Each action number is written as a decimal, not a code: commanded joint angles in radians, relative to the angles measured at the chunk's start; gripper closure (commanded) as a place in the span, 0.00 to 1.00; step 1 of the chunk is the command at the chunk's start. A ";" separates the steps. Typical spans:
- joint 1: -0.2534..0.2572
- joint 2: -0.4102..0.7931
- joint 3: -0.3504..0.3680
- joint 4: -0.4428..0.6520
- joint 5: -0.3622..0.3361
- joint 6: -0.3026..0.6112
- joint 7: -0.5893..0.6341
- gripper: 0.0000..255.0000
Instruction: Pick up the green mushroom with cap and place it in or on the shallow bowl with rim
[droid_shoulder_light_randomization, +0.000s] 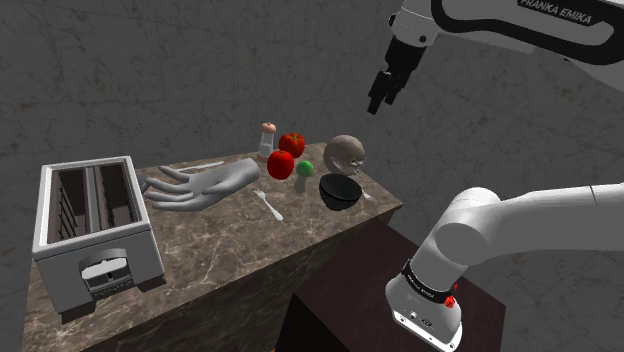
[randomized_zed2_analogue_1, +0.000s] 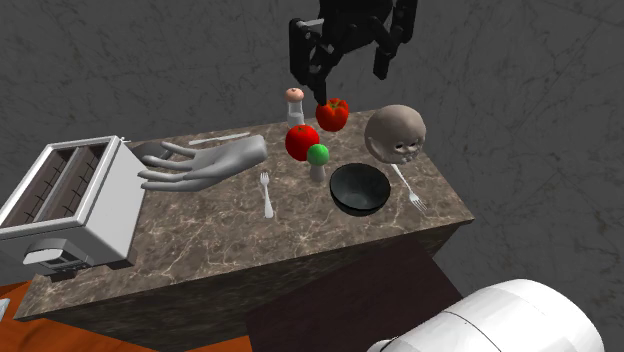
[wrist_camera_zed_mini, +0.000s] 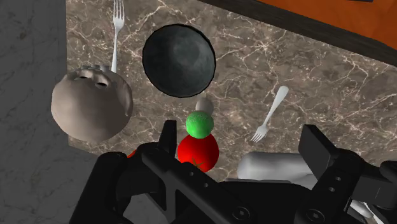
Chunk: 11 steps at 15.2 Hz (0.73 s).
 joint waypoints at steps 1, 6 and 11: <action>0.000 0.000 0.000 0.000 0.000 0.000 0.000 0.00; -0.011 0.065 -0.049 -0.104 0.006 0.179 -0.006 0.00; -0.019 0.169 -0.096 -0.175 0.016 0.362 -0.018 0.00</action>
